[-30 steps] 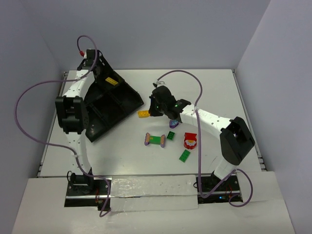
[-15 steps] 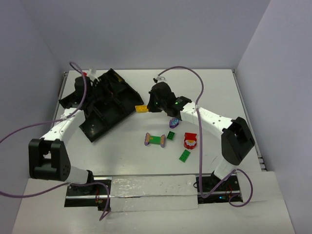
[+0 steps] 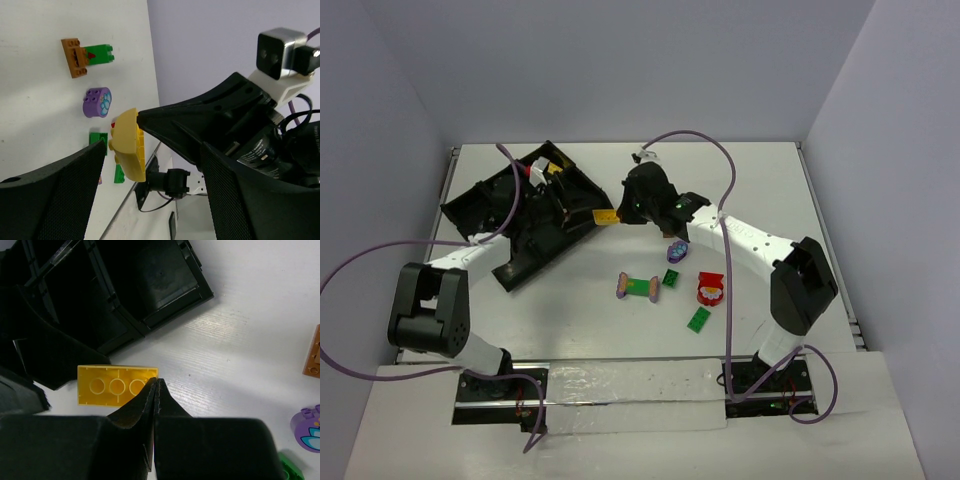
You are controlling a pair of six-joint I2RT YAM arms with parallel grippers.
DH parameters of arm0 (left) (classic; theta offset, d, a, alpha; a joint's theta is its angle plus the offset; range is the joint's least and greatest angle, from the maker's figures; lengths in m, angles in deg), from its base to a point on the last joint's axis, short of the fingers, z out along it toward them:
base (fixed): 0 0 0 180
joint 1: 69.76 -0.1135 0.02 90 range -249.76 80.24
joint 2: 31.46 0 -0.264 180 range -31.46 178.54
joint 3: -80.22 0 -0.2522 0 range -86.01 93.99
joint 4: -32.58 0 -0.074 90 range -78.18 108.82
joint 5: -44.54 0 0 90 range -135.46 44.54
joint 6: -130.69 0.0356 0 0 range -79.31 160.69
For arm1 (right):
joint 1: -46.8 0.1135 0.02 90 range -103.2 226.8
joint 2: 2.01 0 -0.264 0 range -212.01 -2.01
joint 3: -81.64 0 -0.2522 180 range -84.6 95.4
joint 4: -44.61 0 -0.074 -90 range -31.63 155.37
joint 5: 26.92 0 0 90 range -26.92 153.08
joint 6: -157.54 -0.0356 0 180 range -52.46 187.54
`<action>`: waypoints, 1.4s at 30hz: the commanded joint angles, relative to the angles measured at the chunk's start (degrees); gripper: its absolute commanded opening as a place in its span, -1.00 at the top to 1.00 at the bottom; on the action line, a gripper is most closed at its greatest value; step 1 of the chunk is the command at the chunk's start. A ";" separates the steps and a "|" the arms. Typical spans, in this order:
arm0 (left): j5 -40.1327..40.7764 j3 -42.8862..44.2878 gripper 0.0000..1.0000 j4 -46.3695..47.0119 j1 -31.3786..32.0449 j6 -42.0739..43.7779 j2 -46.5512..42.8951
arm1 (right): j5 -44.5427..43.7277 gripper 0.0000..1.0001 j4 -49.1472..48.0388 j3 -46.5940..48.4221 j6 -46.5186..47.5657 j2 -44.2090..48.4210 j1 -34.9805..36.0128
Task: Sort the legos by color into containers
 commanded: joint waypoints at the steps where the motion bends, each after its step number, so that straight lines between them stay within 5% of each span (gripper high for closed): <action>1: -1.95 0.30 -0.66 3.49 1.80 -0.46 1.42 | -0.43 1.00 0.20 3.66 -0.04 -0.41 -0.14; 12: 2.34 2.69 -0.26 -5.08 2.72 4.62 1.33 | -0.14 1.00 0.34 4.08 0.46 -0.50 -0.23; 23: 4.71 6.25 0.99 -12.27 2.79 8.55 1.32 | -0.08 0.94 0.78 4.23 0.87 -0.24 -0.23; 24: 5.46 7.13 1.00 -14.39 2.79 9.60 1.17 | -0.08 0.63 0.93 4.31 0.95 -0.18 -0.23; 25: 7.13 8.20 1.00 -16.97 2.79 10.90 0.96 | -0.10 -0.05 1.28 4.39 0.97 -0.02 -0.25; 28: 10.93 12.80 1.00 -26.21 2.59 14.96 0.91 | -0.66 -0.85 2.68 4.65 0.73 1.37 -0.49; 42: 46.24 46.28 1.00 -57.22 0.06 27.71 11.94 | -11.70 -0.92 5.10 -4.17 2.97 18.80 -1.14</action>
